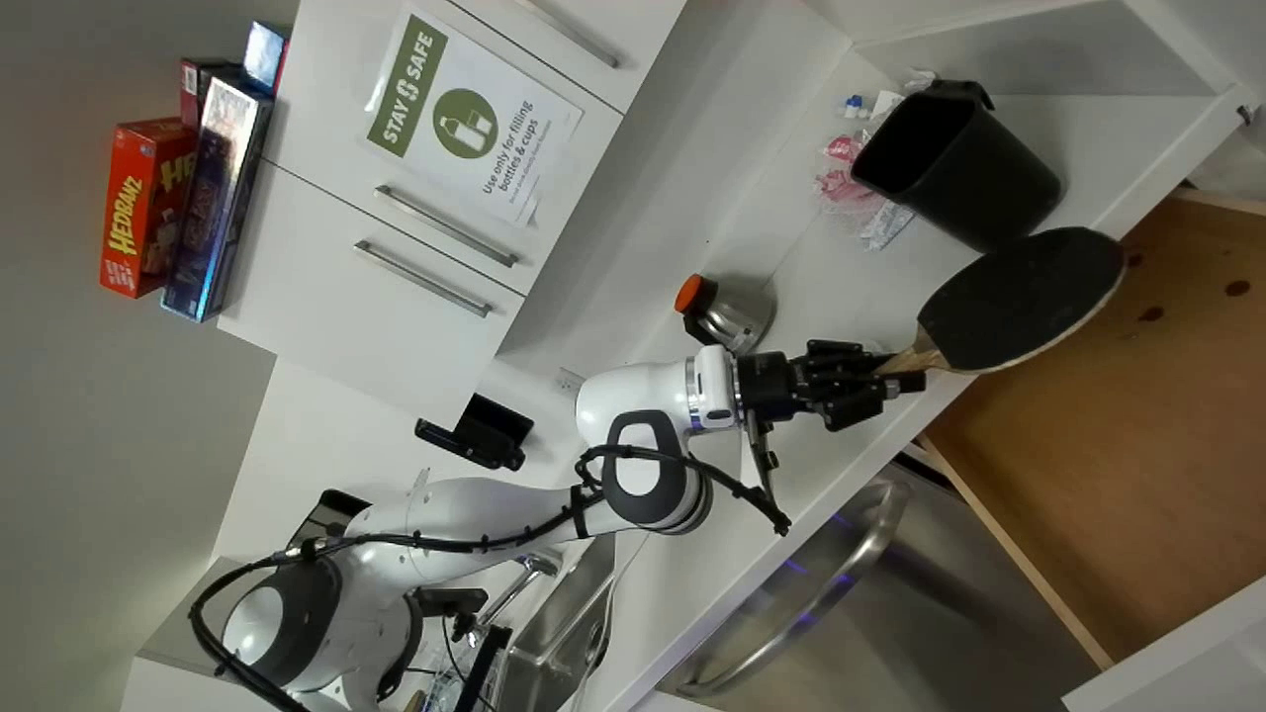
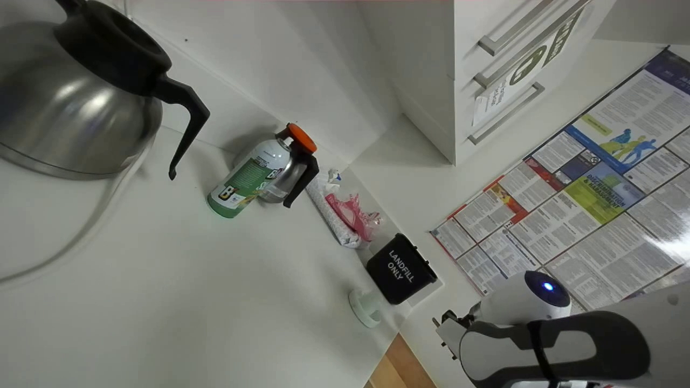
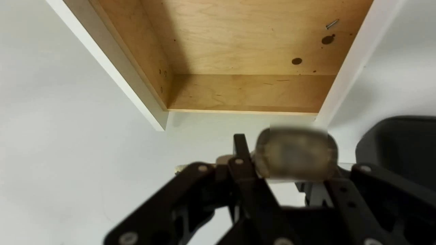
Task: Take the paddle out of the drawer and put it on the counter
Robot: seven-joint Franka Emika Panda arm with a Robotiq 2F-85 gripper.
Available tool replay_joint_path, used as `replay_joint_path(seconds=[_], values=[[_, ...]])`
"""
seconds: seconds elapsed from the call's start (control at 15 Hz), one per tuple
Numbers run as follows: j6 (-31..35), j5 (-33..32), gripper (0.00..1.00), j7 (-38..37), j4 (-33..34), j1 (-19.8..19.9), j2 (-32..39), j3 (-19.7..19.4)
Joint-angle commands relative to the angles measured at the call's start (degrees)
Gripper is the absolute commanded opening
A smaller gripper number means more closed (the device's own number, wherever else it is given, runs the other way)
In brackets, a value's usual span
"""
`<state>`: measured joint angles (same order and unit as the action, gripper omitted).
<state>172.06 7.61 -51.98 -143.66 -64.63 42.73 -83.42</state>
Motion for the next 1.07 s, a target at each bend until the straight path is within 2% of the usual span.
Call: replay_joint_path(seconds=[0.0,0.27,0.53,1.0], values=[[6.02,4.73,0.08,2.19,-5.01,-8.23,2.47,-4.22],[12.41,8.41,0.08,7.45,-7.14,-13.21,1.12,-4.54],[18.45,10.14,0.08,15.25,-7.47,-15.7,-2.66,-4.02],[25.49,8.94,0.08,32.28,-6.75,-18.5,-17.5,-2.9]])
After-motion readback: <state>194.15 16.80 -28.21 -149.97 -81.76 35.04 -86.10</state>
